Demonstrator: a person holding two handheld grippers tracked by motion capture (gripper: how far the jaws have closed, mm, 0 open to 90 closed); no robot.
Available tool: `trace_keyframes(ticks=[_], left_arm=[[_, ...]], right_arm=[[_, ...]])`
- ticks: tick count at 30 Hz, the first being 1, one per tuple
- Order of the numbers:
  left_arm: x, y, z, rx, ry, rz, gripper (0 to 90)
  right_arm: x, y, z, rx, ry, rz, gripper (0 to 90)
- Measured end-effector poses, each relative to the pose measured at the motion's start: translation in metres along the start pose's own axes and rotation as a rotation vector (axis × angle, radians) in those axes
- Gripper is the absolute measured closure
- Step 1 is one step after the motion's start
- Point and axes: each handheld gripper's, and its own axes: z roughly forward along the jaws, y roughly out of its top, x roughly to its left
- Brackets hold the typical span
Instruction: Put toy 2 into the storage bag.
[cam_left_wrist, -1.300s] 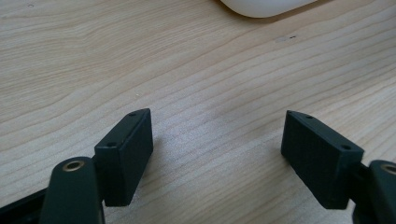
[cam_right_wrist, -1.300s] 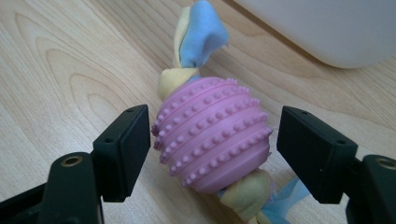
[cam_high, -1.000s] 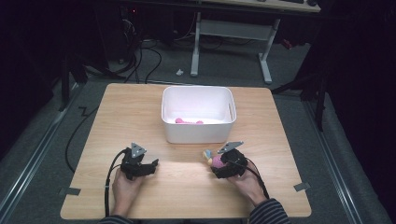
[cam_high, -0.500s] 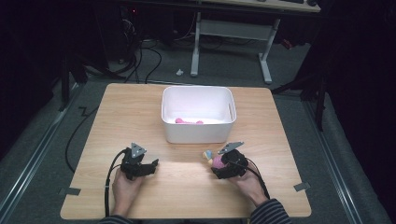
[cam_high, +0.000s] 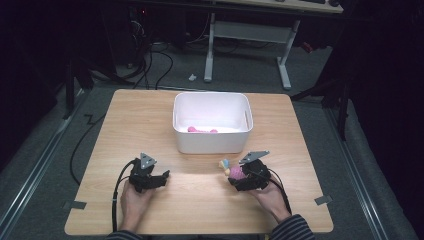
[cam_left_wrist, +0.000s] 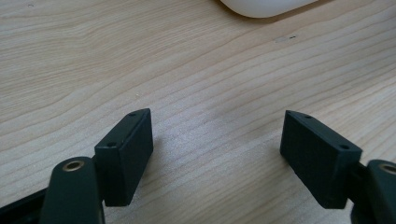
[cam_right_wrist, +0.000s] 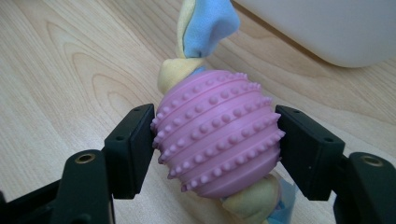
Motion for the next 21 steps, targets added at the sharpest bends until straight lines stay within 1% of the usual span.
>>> trace_keyframes(ticks=[1, 6, 13, 15, 18, 19, 20, 21], left_arm=[[0.000, 0.000, 0.000, -0.001, 0.002, 0.001, 25.4], [0.000, 0.000, 0.000, 0.000, 0.000, 0.002, 24.8], [0.000, 0.000, 0.000, 0.002, -0.005, 0.005, 23.7], [0.000, 0.000, 0.001, 0.005, -0.002, 0.003, 21.8], [0.000, 0.000, 0.001, 0.005, -0.002, 0.004, 21.6], [0.000, 0.000, 0.001, 0.005, -0.002, 0.004, 21.6], [0.000, 0.000, 0.001, 0.005, -0.002, 0.004, 21.6], [0.000, 0.000, 0.001, 0.005, -0.003, 0.005, 21.6]], right_arm=[[-0.002, 0.000, -0.003, -0.011, 0.006, 0.004, 32.0], [-0.005, -0.002, -0.010, -0.029, 0.018, 0.024, 32.0], [-0.008, -0.001, -0.019, -0.034, 0.003, 0.019, 32.0], [-0.010, -0.001, -0.024, -0.043, 0.005, 0.022, 32.0], [-0.012, 0.000, -0.028, -0.051, 0.003, 0.023, 32.0], [-0.014, 0.000, -0.032, -0.057, 0.011, 0.036, 32.0], [-0.014, 0.000, -0.032, -0.057, 0.011, 0.036, 32.0], [-0.016, 0.001, -0.036, -0.066, 0.011, 0.038, 32.1]])
